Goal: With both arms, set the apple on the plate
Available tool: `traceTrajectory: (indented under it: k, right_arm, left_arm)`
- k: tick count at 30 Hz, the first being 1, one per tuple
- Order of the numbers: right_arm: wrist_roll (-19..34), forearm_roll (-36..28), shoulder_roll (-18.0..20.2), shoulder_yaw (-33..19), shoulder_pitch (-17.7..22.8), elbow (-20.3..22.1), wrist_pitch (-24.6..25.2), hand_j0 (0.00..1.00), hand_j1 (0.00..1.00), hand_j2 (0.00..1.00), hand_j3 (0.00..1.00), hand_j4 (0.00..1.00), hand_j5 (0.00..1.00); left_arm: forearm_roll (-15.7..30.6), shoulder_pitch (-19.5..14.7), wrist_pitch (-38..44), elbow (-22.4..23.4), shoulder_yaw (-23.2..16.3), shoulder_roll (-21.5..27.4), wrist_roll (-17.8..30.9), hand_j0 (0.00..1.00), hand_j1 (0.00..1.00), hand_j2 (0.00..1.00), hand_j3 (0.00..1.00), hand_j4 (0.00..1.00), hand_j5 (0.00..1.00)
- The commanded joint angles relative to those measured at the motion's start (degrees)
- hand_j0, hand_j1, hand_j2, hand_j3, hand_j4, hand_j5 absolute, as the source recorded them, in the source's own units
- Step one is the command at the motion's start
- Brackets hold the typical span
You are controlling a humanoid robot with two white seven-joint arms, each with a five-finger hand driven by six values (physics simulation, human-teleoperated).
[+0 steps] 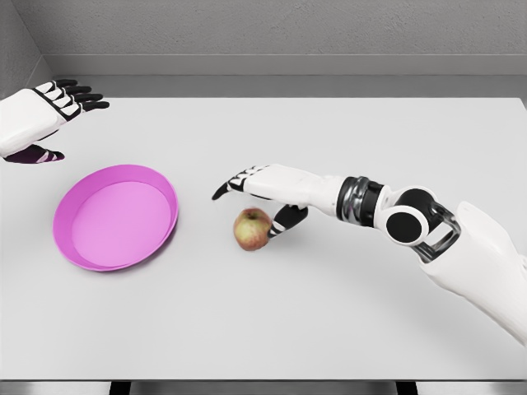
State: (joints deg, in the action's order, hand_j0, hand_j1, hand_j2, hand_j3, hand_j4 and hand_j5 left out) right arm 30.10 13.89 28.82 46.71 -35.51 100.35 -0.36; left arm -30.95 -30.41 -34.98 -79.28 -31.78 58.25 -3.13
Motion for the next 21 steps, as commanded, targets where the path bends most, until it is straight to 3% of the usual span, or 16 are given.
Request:
traceTrajectory:
  k: [1, 6, 10, 15, 21]
  right_arm:
    - [0.0, -0.1, 0.2, 0.0, 0.0, 0.0, 0.1, 1.0, 1.0, 1.0, 1.0, 1.0, 1.0]
    - [0.0, -0.1, 1.1, -0.5, -0.1, 0.1, -0.6, 1.0, 1.0, 1.0, 1.0, 1.0, 1.0]
    - [0.0, -0.2, 12.0, -9.8, 1.7, 0.1, -5.4, 1.0, 1.0, 1.0, 1.0, 1.0, 1.0]
    - [0.0, -0.2, 21.8, -27.4, 10.9, -0.1, -5.4, 1.0, 1.0, 1.0, 1.0, 1.0, 1.0]
    - [0.0, -0.4, 23.7, -32.5, 13.0, -0.8, -5.4, 1.0, 1.0, 1.0, 1.0, 1.0, 1.0]
  left_arm:
    - [0.4, 0.0, 0.0, 0.0, 0.1, 0.1, 0.0, 1.0, 1.0, 1.0, 1.0, 1.0, 1.0]
    - [0.3, 0.0, 0.0, -0.4, 0.0, 0.1, 0.0, 1.0, 1.0, 1.0, 1.0, 1.0, 1.0]
    - [0.3, 0.2, 0.0, -1.1, -0.6, 2.0, 0.0, 1.0, 1.0, 1.0, 1.0, 1.0, 1.0]
    - [-0.1, 0.4, 0.0, -9.4, -2.3, 3.4, 0.1, 1.0, 1.0, 1.0, 1.0, 1.0, 1.0]
    - [-4.9, -3.3, 0.0, -19.1, -3.2, 2.7, 0.6, 1.0, 1.0, 1.0, 1.0, 1.0, 1.0]
